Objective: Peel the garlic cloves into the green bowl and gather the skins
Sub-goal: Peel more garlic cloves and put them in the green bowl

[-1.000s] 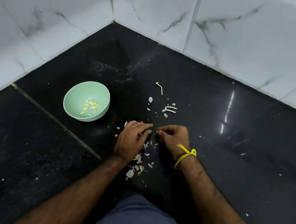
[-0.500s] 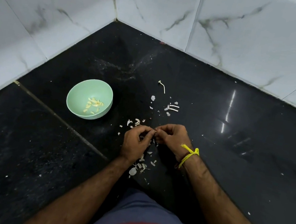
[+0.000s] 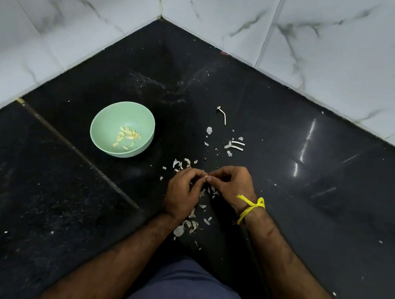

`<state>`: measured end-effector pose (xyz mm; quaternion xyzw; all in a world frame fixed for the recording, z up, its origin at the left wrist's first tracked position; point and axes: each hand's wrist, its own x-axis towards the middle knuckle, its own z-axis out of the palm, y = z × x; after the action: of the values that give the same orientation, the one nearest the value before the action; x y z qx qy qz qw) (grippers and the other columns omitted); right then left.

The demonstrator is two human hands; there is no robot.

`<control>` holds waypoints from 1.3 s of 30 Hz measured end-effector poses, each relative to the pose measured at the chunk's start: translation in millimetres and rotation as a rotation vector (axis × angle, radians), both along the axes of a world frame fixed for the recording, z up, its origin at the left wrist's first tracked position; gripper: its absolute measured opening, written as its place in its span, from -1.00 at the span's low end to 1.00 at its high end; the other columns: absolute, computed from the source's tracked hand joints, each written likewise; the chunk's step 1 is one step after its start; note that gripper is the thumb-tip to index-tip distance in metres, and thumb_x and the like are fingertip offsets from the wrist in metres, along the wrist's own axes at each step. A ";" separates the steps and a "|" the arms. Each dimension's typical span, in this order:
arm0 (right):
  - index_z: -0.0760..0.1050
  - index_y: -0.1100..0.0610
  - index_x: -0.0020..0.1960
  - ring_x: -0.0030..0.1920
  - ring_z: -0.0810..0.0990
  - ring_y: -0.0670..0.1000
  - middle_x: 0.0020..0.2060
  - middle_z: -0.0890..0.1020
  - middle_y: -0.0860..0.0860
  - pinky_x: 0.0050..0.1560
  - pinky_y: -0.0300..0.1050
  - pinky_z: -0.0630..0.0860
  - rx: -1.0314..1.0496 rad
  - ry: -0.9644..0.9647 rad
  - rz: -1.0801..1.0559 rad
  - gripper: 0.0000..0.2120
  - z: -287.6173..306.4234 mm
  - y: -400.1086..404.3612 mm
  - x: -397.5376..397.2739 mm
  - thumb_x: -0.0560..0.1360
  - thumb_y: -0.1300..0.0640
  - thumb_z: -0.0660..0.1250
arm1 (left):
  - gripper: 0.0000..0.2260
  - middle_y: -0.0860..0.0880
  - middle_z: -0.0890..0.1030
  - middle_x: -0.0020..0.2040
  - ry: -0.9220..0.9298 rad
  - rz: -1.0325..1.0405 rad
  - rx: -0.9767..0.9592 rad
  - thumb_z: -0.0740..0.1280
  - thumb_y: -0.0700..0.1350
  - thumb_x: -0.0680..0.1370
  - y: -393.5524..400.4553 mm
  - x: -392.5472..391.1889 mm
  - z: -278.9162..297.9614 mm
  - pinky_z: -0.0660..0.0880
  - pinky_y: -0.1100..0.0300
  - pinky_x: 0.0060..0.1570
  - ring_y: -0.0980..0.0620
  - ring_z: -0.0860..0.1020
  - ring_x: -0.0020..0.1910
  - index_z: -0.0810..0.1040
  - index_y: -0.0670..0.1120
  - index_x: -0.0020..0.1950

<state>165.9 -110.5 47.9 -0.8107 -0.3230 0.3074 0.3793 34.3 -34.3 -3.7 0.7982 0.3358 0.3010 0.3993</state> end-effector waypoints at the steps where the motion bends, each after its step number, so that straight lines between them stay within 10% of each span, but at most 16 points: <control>1: 0.71 0.08 -0.13 -0.21 0.67 -0.09 -0.28 0.70 -0.06 -0.12 -0.14 0.64 -0.001 -0.005 -0.009 -0.95 -0.3 0.0 -0.4 0.42 0.13 0.54 | -0.86 0.05 0.66 -0.10 -0.003 0.004 -0.006 0.37 -0.09 0.56 0.1 -0.3 0.1 0.56 0.09 -0.06 0.07 0.60 -0.08 0.66 -0.14 -0.02; 20: 0.53 0.28 -0.08 0.00 0.60 0.29 -0.05 0.64 0.26 -0.10 -0.01 0.47 -0.314 -0.348 0.192 -0.80 9.3 15.8 1.2 0.50 0.11 0.30 | -0.82 -0.01 0.64 -0.05 0.073 0.036 0.097 0.44 -0.29 0.50 -0.8 1.8 7.5 0.48 0.39 -0.03 0.18 0.53 -0.14 0.67 -0.15 0.08; 39: 0.54 0.31 -0.03 0.03 0.60 0.31 -0.02 0.63 0.28 -0.15 -0.08 0.39 -0.416 -0.381 0.125 -0.82 8.5 24.3 -4.6 0.54 0.18 0.28 | -0.88 -0.07 0.62 -0.02 0.075 -0.006 0.113 0.36 -0.26 0.55 1.1 1.4 0.3 0.52 0.17 0.00 0.01 0.57 -0.04 0.65 -0.18 0.06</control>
<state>161.3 -86.2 56.4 -0.8928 -0.3677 0.2320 0.1178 35.8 -33.2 -3.4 0.8310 0.3307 0.2885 0.3417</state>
